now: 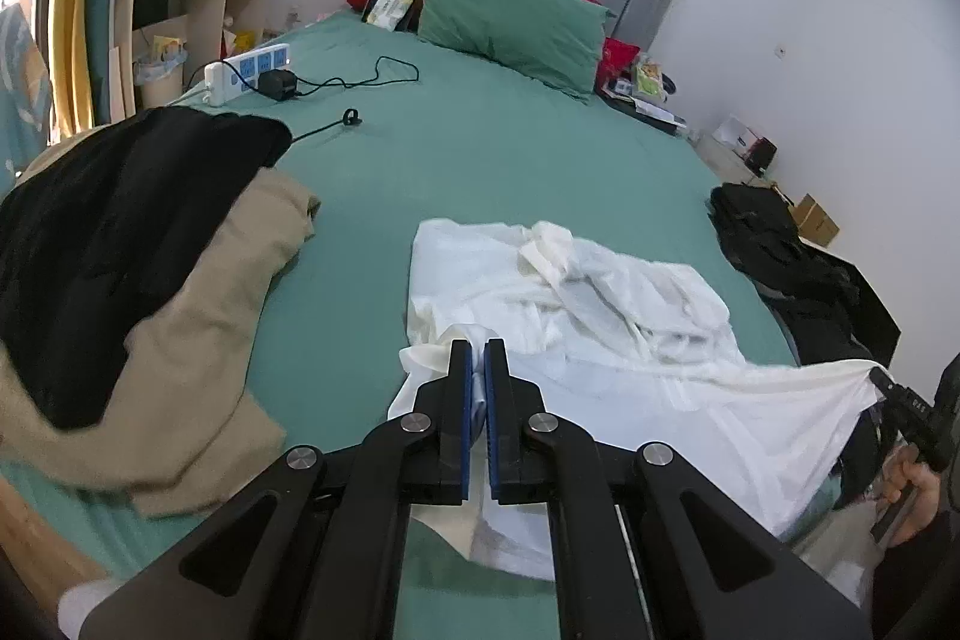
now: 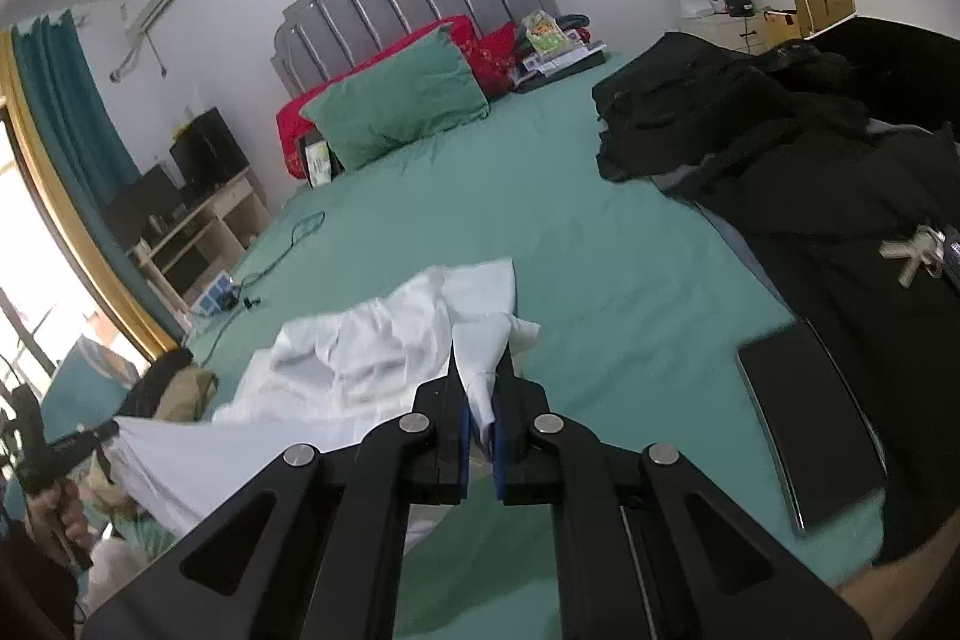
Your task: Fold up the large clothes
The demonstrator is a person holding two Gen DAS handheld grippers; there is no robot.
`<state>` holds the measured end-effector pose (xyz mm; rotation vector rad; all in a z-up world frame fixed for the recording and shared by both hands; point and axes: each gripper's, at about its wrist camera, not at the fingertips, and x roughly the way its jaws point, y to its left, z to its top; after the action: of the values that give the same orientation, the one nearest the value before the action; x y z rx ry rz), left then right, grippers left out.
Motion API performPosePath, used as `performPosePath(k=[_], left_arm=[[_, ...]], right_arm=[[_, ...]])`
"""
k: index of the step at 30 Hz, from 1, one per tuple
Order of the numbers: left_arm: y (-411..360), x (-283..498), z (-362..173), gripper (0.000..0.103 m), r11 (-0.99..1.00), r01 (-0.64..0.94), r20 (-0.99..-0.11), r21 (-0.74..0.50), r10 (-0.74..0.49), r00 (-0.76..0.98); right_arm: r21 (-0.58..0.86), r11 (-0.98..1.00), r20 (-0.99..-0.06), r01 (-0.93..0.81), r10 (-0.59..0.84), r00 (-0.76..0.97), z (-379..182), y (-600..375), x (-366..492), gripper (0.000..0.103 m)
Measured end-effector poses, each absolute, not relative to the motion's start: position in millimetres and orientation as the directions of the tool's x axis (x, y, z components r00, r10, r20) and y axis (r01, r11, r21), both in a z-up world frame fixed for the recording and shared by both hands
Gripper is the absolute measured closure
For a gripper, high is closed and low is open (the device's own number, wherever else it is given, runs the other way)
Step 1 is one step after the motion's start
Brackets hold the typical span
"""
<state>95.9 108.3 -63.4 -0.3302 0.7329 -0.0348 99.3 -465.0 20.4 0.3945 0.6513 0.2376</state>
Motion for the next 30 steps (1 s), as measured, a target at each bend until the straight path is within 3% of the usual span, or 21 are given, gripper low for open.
performPosePath(k=[13, 21, 30], left_arm=[[133.3, 191.8, -72.0, 0.099, 0.941, -0.160, -0.678, -0.298, -0.091, 0.730], [141.3, 255.5, -96.0, 0.098, 0.943, -0.188, -0.715, -0.273, -0.068, 0.696], [148.3, 325.7, -129.2, 0.098, 0.946, -0.211, -0.760, -0.246, -0.054, 0.647]], right_arm=[[0.463, 0.881, -0.525, -0.092, 0.356, 0.773, 10.0, -462.7, 230.1, 0.097], [0.413, 0.908, -0.599, -0.063, 0.323, 0.733, -28.2, -447.5, 302.0, 0.097], [0.472, 0.880, -0.675, 0.051, 0.323, 0.663, -82.4, -461.0, 351.2, 0.096]])
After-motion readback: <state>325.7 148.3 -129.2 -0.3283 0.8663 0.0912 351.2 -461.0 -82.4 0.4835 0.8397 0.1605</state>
